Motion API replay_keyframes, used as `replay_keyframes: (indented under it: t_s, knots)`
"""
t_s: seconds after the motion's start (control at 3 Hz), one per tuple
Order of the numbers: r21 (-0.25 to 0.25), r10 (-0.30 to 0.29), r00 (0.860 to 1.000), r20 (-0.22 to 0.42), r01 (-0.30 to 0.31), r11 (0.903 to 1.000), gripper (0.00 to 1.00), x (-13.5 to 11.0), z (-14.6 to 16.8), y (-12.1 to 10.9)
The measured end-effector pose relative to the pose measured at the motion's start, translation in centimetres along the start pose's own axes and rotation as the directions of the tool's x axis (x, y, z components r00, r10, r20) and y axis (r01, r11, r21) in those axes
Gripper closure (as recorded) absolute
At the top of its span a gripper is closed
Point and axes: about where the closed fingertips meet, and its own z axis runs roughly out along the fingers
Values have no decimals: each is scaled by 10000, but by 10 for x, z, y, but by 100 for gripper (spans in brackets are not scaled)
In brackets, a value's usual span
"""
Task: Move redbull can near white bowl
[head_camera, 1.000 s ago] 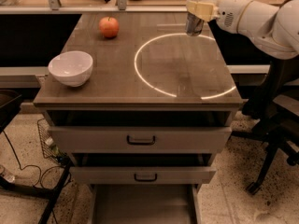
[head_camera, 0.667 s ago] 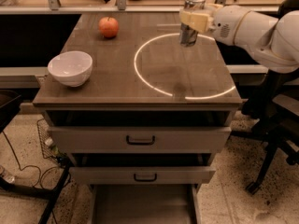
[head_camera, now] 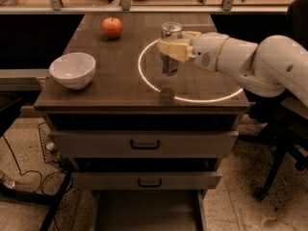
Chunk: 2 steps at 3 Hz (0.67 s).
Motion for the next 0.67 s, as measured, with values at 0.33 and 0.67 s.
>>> replay_keyframes:
  t_s: [0.33,0.67]
  knots:
    - [-638,-72,10000,-49,69,9979,100,7,15,31]
    - [-1247,-200,9998,95,210,9920,100,9,29,53]
